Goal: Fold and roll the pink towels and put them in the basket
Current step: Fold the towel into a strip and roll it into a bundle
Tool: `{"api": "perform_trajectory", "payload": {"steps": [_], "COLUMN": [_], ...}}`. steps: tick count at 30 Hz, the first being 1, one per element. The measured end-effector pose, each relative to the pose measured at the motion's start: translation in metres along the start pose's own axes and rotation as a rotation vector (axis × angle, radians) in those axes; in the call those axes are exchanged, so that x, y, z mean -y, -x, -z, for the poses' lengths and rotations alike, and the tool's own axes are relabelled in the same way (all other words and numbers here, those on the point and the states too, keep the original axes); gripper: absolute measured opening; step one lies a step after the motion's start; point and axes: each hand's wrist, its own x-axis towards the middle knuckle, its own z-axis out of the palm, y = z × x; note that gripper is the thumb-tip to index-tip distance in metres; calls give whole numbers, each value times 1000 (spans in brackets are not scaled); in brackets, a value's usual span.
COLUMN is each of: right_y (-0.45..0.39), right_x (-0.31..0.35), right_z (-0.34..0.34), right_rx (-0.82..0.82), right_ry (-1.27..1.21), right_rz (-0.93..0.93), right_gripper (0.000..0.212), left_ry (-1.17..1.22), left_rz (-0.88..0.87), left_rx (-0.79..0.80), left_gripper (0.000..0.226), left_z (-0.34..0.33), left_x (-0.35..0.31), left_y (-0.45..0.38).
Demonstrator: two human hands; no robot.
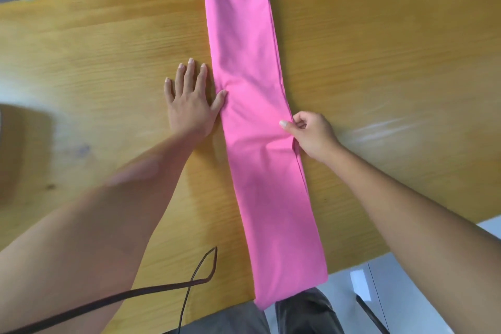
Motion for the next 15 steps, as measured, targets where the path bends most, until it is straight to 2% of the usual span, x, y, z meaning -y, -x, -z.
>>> {"api": "perform_trajectory", "payload": {"steps": [4,9,12,15], "right_y": [10,40,64,80], "right_x": [-1,-22,-38,-44], "right_z": [1,-2,-5,-6], "right_rx": [213,257,226,209], "right_ry": [42,171,296,303], "right_rz": [-87,-115,-110,-122], "right_gripper": [51,45,58,58], "left_ry": [-1,-6,-35,-41], "left_rz": [8,-7,-3,34], "left_rx": [6,-1,34,105], "left_gripper": [78,78,79,79], "left_z": [-1,-3,-3,1], "left_x": [1,1,0,-9], "left_y": [0,-2,-2,-5]}}
